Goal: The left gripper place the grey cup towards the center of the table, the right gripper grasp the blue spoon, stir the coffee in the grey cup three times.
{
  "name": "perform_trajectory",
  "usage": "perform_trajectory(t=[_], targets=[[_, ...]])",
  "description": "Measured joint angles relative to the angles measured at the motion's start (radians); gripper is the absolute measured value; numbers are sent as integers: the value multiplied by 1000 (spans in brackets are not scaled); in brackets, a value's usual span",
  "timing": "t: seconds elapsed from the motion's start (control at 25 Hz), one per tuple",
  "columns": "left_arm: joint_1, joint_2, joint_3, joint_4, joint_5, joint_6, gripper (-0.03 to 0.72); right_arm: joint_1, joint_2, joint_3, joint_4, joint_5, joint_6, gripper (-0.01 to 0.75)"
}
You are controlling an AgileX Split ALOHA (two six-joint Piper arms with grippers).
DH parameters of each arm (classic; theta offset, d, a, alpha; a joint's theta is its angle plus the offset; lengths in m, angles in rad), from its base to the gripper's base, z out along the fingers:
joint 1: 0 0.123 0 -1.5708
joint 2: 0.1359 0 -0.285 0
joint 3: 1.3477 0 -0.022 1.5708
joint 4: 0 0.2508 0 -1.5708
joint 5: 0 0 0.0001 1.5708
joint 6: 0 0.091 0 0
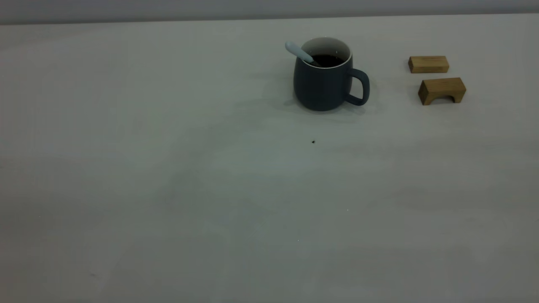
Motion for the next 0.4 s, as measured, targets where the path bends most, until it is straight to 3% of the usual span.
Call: perform_trajectory(t=[0.4], targets=[[0,0,0,0,0,0,585,0,0,0,0,0,0,229]])
